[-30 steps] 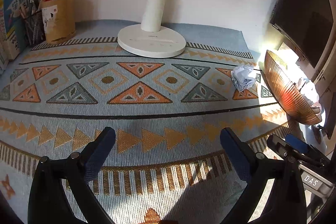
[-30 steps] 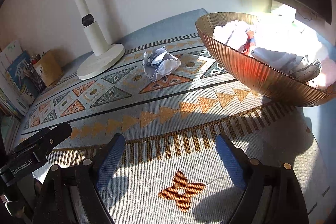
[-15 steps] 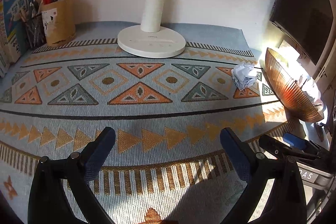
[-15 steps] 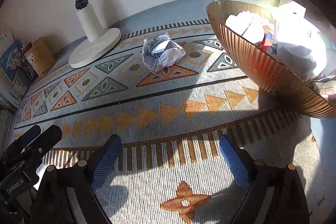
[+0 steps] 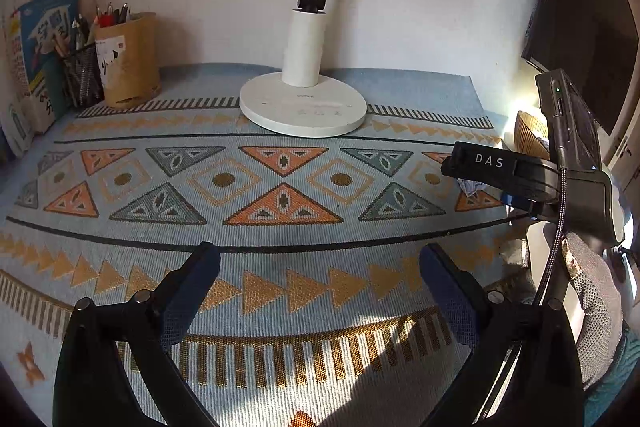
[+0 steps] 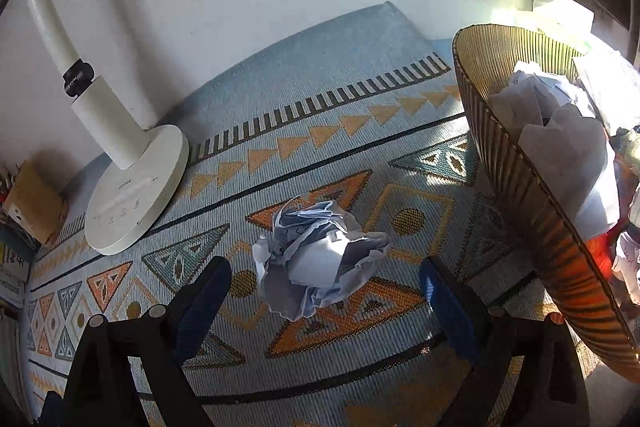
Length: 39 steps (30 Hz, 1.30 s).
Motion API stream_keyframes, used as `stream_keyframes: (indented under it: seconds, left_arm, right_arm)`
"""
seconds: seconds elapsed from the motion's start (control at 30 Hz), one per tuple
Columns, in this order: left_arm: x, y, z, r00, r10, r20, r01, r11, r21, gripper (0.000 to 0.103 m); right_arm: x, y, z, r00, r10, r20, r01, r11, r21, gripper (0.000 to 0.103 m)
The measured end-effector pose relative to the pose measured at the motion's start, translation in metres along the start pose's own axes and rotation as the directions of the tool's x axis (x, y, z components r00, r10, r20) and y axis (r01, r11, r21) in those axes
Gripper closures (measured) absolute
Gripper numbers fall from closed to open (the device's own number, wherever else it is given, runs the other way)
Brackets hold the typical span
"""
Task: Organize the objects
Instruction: 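Grasp the crumpled paper with the right tool, then carry the paper into the amber bowl and open the right tool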
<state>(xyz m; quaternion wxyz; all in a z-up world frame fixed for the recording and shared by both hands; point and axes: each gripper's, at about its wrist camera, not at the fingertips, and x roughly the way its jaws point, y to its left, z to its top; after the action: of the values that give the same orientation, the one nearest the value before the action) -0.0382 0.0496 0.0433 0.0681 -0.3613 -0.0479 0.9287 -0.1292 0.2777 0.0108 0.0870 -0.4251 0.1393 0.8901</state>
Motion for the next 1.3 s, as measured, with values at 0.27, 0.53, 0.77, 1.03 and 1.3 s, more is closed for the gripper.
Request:
stream_keyframes:
  seconds: [0.27,0.53,0.77,1.03,1.3]
  left_arm:
    - [0.007,0.043,0.007,1.0,0.002,-0.015,-0.005,0.978,-0.208,0.003]
    - [0.005,0.043,0.006,1.0,-0.015,0.004,0.016,0.976,-0.217,0.003]
    - [0.007,0.044,0.006,1.0,-0.026,-0.002,0.025,0.975,-0.222,0.003]
    - [0.001,0.04,0.005,0.998,-0.064,0.011,0.065,0.978,-0.2,0.003]
    - [0.003,0.017,0.003,1.0,-0.011,0.008,0.011,0.997,-0.076,0.003]
  right_arm:
    - [-0.005,-0.001,-0.002,0.999,0.029,0.029,-0.028,0.999,-0.033,0.05]
    - [-0.045,-0.002,-0.042,0.992,0.122,0.025,-0.118,0.985,-0.125,0.051]
    - [-0.1,-0.042,-0.106,0.98,0.2,-0.019,-0.201,0.976,-0.089,0.051]
    - [-0.188,-0.113,-0.071,0.974,0.139,0.181,-0.139,0.99,-0.012,0.05]
    - [-0.192,-0.181,0.032,0.96,-0.109,0.257,0.075,0.987,0.139,0.036]
